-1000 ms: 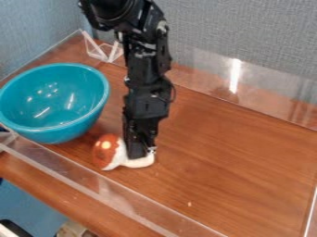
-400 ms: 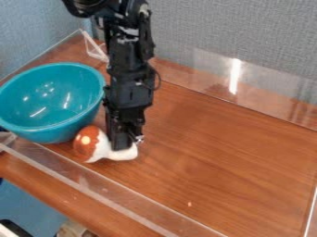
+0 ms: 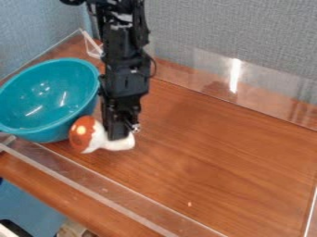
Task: Put the mushroom in the blue bowl
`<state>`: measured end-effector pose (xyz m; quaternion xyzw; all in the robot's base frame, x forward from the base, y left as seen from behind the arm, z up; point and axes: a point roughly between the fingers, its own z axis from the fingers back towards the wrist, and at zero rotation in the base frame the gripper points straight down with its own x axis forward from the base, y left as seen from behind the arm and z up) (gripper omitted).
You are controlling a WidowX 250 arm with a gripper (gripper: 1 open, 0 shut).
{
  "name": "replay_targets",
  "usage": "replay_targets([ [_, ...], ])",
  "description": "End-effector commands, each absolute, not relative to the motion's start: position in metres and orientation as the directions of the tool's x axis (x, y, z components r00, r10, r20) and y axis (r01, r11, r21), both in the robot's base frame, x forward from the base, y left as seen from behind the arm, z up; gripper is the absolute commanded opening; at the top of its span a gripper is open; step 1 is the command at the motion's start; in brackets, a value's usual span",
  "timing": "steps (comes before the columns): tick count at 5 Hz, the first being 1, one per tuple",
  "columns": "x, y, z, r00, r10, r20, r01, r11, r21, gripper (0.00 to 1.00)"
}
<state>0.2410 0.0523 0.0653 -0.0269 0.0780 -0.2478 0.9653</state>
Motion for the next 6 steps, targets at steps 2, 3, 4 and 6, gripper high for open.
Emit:
replay_targets([
  [2, 0.254, 0.075, 0.106, 0.901, -0.43, -0.058, 0.431, 0.902, -0.007, 0.0],
  [3, 0.257, 0.084, 0.116, 0.909, -0.415, -0.044, 0.416, 0.909, 0.004, 0.0],
  [4, 0.257, 0.089, 0.121, 0.909, -0.415, -0.035, 0.415, 0.91, 0.015, 0.0],
  [6, 0.255, 0.092, 0.121, 0.9, -0.435, -0.012, 0.435, 0.9, 0.027, 0.0],
])
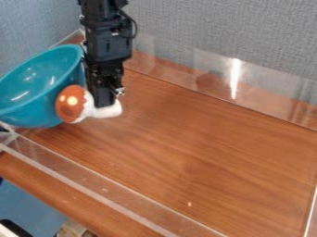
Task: Put the mushroom in the blue bowl
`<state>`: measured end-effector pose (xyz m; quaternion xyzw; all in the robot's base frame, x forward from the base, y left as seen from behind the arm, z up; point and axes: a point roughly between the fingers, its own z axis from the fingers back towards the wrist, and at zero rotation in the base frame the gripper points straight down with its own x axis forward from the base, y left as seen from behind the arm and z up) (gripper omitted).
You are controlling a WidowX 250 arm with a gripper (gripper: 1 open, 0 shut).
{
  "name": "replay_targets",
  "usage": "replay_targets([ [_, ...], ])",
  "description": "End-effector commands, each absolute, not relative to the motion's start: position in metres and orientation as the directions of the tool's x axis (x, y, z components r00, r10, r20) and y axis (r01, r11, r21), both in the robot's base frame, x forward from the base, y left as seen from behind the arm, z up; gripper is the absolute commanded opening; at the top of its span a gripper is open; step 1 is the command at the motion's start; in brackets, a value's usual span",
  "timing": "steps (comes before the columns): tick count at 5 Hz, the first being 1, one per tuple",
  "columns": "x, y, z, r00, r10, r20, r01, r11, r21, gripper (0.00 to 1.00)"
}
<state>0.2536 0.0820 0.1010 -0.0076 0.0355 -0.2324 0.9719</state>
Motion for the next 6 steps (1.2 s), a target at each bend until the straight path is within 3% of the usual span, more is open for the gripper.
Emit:
replay_targets([
  [1, 0.252, 0.092, 0.121, 0.893, -0.45, -0.001, 0.45, 0.892, 0.033, 0.0],
  [6, 0.245, 0.1, 0.108, 0.857, -0.515, 0.018, 0.513, 0.857, 0.045, 0.0],
])
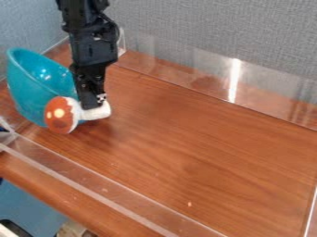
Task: Put the mushroom in the blue bowl
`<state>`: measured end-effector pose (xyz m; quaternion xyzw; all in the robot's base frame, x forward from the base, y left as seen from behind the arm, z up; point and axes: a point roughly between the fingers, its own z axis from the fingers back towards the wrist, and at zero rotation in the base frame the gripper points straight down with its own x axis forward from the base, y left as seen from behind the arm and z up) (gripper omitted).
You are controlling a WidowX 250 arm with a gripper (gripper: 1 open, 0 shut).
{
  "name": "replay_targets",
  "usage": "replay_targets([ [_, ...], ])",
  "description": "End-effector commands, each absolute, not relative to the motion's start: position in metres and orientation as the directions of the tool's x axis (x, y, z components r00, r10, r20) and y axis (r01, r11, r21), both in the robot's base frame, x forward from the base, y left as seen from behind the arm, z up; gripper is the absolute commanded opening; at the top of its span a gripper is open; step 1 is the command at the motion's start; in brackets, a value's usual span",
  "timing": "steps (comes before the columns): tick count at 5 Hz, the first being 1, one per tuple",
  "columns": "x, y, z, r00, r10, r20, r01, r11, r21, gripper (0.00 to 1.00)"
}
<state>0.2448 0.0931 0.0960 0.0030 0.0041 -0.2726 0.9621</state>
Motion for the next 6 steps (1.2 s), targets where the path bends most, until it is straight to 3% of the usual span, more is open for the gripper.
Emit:
replay_targets([
  [1, 0.246, 0.111, 0.108, 0.864, -0.503, 0.014, 0.502, 0.864, 0.049, 0.0],
  [3, 0.246, 0.139, 0.106, 0.883, -0.469, 0.004, 0.468, 0.882, 0.056, 0.0],
  [6, 0.219, 0.18, 0.096, 0.918, -0.397, -0.023, 0.398, 0.917, 0.042, 0.0],
])
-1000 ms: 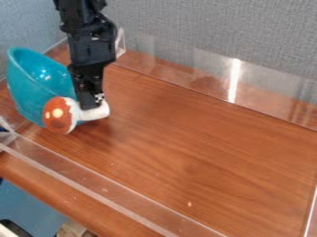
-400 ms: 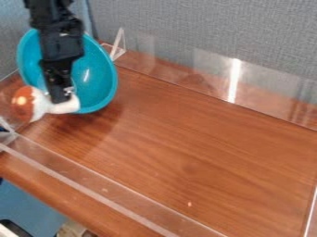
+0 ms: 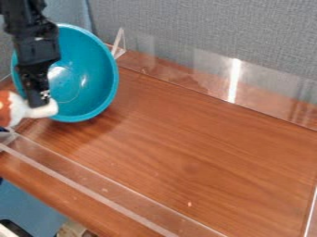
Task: Put the mushroom in the blue bowl
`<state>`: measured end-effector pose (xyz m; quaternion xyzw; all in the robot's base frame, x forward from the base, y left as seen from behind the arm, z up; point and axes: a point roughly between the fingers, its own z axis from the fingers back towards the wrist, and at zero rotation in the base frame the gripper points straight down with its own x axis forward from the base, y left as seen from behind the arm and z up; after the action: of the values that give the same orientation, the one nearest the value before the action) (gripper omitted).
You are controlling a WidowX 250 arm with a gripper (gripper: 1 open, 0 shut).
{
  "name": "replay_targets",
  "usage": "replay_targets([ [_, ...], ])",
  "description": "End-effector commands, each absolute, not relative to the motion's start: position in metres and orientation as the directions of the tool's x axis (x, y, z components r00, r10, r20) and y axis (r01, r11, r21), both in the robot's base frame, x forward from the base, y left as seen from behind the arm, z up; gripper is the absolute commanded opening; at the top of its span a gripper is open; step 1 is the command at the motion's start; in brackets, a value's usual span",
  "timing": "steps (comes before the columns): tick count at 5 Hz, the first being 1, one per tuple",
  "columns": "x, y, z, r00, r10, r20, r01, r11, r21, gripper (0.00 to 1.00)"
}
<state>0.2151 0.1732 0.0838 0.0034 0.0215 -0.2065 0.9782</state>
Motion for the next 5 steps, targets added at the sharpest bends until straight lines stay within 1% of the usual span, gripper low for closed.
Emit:
replay_targets([
  [1, 0.218, 0.185, 0.099, 0.93, -0.366, -0.022, 0.367, 0.929, 0.044, 0.0],
  [2, 0.217, 0.187, 0.105, 0.937, -0.349, -0.016, 0.35, 0.936, 0.046, 0.0],
  [4, 0.216, 0.187, 0.113, 0.951, -0.309, -0.014, 0.309, 0.95, 0.043, 0.0],
  [5, 0.214, 0.187, 0.111, 0.956, -0.294, -0.021, 0.294, 0.955, 0.037, 0.0],
])
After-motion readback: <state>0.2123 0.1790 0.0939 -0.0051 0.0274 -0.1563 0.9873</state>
